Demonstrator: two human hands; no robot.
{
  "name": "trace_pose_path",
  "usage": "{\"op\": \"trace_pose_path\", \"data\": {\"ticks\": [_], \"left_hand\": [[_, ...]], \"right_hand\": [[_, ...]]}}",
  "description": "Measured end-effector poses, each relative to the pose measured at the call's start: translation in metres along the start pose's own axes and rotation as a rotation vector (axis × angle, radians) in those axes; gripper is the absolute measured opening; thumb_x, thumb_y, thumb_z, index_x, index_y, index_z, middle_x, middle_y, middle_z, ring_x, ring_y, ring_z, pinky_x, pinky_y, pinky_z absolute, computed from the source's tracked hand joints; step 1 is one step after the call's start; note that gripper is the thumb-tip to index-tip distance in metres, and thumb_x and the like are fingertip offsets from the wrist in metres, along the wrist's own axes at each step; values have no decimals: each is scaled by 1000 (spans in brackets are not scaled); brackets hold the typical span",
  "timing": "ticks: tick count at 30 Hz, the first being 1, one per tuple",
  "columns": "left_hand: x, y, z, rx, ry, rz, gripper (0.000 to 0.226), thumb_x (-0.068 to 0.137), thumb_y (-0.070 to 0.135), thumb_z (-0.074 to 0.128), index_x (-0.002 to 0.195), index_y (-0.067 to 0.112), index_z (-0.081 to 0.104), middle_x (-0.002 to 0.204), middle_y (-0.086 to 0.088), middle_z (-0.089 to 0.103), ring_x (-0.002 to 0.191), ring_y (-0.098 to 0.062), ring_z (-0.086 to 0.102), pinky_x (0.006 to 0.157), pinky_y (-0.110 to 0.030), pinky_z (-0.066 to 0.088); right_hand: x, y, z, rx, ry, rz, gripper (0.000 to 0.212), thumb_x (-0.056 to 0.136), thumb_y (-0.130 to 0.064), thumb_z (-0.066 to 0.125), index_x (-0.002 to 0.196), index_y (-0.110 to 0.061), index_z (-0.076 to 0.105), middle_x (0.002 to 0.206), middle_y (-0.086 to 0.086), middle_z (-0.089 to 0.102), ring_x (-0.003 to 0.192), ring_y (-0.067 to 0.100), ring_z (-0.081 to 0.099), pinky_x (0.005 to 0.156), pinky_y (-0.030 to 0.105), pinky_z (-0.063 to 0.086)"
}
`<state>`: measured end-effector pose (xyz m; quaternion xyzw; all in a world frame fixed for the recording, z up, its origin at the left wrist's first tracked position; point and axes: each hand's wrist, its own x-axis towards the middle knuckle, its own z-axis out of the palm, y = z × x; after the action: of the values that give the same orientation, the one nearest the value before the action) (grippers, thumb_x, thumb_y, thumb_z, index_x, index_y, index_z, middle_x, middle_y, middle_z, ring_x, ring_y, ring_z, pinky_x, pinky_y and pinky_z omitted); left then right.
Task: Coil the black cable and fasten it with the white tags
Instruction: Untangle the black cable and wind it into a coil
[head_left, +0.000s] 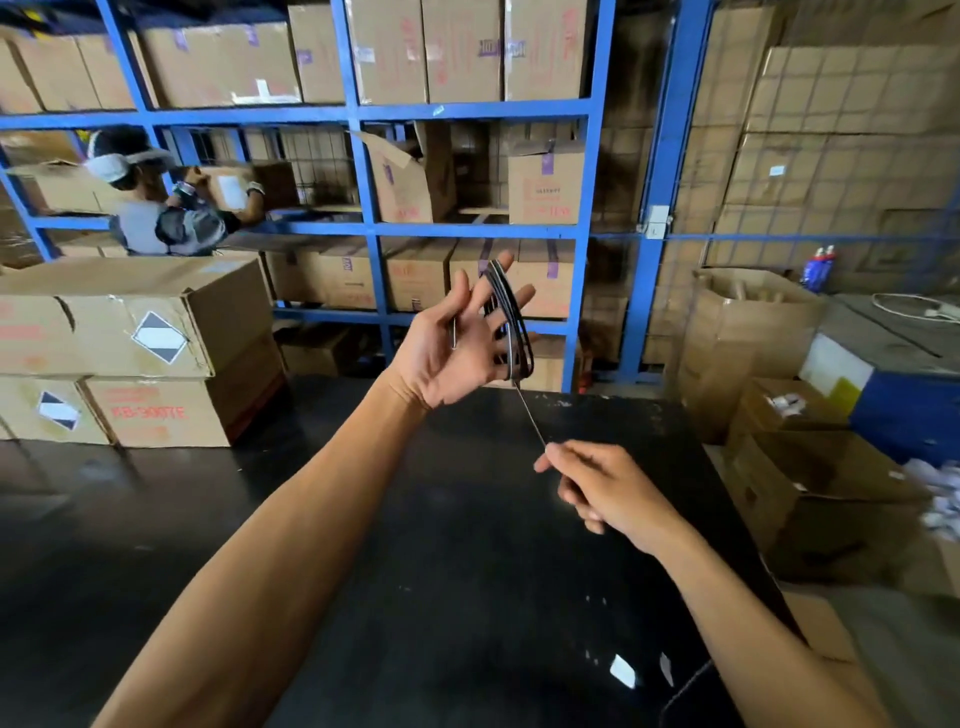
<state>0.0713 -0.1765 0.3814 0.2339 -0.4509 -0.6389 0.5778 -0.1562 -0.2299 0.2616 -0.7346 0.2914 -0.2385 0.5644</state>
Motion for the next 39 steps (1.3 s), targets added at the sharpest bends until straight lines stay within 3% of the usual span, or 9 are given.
{"op": "trace_pose_path", "data": {"ticks": [4, 8, 11, 14, 17, 22, 28, 34, 39], "left_hand": [[-5, -5, -36, 40, 223, -39, 57, 96, 58, 40, 148, 36, 48, 142, 0, 43, 111, -23, 39, 97, -43, 29], [-14, -27, -50, 127, 244, -248, 47, 94, 58, 51, 131, 32, 63, 102, 3, 31, 76, -14, 33, 74, -32, 29], [-16, -42, -37, 303, 203, -425, 56, 94, 59, 54, 143, 32, 55, 106, 1, 40, 88, -16, 39, 82, -32, 33], [-15, -51, -24, 298, 133, -508, 74, 91, 54, 65, 153, 20, 41, 151, -6, 38, 122, -19, 39, 107, -31, 28], [-14, -49, -4, 258, -18, -511, 58, 91, 57, 62, 142, 30, 56, 151, 7, 46, 130, -16, 41, 112, -29, 28], [-12, -23, 12, 48, -311, -350, 54, 104, 53, 26, 155, 36, 34, 165, -5, 25, 151, -42, 5, 116, -57, 19], [-9, 9, 4, -28, -85, -3, 51, 99, 54, 35, 145, 38, 49, 164, -8, 27, 151, -44, 5, 117, -64, 4], [-15, 1, -41, 42, 290, 4, 47, 101, 58, 35, 124, 34, 67, 114, 0, 58, 101, -23, 48, 94, -41, 39], [-26, -29, -40, 177, 229, -271, 36, 99, 56, 47, 95, 27, 68, 78, 8, 45, 66, -11, 32, 64, -27, 28]], "right_hand": [[-23, -27, -17, -40, 2, -46, 34, 97, -50, 64, 85, -21, 76, 58, -3, 53, 41, 10, 38, 36, 23, 32], [-22, -84, -50, -43, 45, -127, 20, 96, -36, 69, 84, -23, 77, 57, -4, 54, 38, 8, 38, 33, 19, 32], [-8, -125, -69, -42, 141, -196, 16, 95, -27, 71, 83, -22, 79, 57, -4, 55, 37, 7, 37, 32, 19, 31], [12, -147, -79, -65, 269, -246, 17, 94, -31, 71, 83, -25, 81, 55, -9, 55, 39, 8, 37, 34, 21, 31], [34, -137, -81, -98, 370, -233, 19, 94, -39, 70, 89, -23, 78, 57, -10, 56, 40, 8, 40, 36, 22, 35], [50, -70, -51, -90, 334, -80, 14, 94, -47, 69, 97, -34, 75, 71, -3, 64, 41, 11, 44, 39, 27, 37], [4, -11, 6, 38, 56, -76, 31, 100, -49, 59, 93, -25, 77, 61, -6, 56, 46, 9, 43, 40, 25, 39], [-24, -55, -14, -35, 64, -160, 25, 97, -45, 64, 88, -26, 77, 56, -6, 56, 40, 7, 41, 36, 23, 35], [-4, -120, -34, -260, 84, -223, 13, 92, -40, 72, 87, -30, 79, 57, -6, 63, 39, 8, 45, 37, 19, 38]]}}
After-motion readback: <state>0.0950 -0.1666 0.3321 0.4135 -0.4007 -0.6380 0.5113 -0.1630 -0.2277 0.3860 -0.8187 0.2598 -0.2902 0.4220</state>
